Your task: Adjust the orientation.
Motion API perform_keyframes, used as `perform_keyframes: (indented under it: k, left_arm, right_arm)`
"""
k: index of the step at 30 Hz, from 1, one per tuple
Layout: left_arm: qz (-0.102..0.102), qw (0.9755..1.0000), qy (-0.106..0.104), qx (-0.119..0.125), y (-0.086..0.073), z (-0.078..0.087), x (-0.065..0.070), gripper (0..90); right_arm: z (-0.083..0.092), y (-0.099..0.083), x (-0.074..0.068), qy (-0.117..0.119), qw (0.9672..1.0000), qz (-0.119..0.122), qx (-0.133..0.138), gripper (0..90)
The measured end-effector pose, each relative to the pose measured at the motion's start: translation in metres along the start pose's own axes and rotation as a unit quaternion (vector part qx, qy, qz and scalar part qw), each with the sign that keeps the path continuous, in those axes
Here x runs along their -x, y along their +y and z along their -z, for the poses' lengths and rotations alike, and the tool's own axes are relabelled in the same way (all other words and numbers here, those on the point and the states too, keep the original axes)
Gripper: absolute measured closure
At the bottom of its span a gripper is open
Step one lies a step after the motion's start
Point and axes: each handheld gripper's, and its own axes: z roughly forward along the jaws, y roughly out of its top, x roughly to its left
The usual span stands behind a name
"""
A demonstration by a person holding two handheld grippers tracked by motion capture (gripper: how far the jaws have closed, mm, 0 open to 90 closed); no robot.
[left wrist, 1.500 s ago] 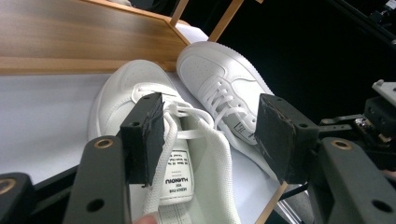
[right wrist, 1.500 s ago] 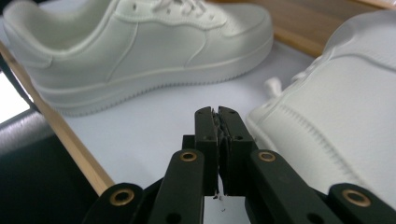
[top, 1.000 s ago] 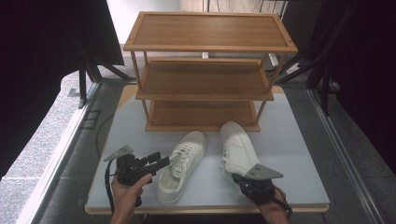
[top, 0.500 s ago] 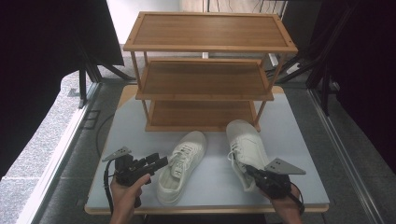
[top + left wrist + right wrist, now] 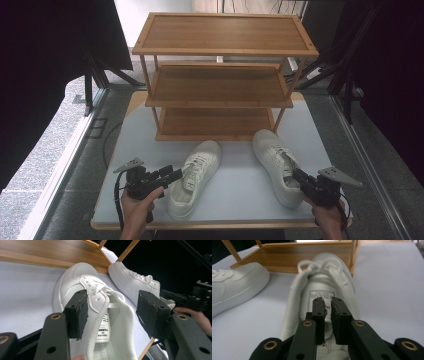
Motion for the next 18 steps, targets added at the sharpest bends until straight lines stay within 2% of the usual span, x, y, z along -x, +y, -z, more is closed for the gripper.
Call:
perform_keyframes:
  k: [2, 5, 8, 10, 12, 14, 18]
  left_arm:
    - [0.0, 1.0, 0.0, 0.001, 0.0, 0.0, -0.001, 42.6]
    - [0.003, 1.0, 0.001, 0.0, -0.001, 0.001, -0.001, 42.6]
    - [0.003, 1.0, 0.001, -0.001, -0.001, 0.0, -0.002, 42.6]
    - [0.003, 1.0, -0.001, -0.002, -0.002, 0.0, -0.002, 42.6]
    - [0.004, 1.0, -0.002, -0.003, -0.002, 0.0, -0.003, 42.5]
    - [0.006, 1.0, -0.002, -0.002, -0.001, 0.0, -0.003, 42.5]
    - [0.005, 1.0, 0.0, 0.001, 0.0, 0.003, -0.004, 42.5]
  right_arm:
    - [0.004, 0.005, -0.011, 0.009, 0.9997, 0.019, 0.008, 82.5]
    - [0.007, 0.009, -0.031, 0.037, 0.9982, 0.048, 0.006, 84.8]
    - [0.0, 0.004, -0.052, 0.057, 0.9951, 0.079, -0.019, 86.2]
    - [-0.006, -0.003, -0.061, 0.062, 0.9926, 0.096, -0.041, 86.9]
    - [-0.012, -0.01, -0.064, 0.058, 0.9907, 0.105, -0.064, 87.5]
    - [-0.016, -0.016, -0.062, 0.042, 0.9904, 0.104, -0.08, 89.4]
    - [-0.011, -0.017, -0.054, 0.02, 0.9924, 0.096, -0.074, 89.5]
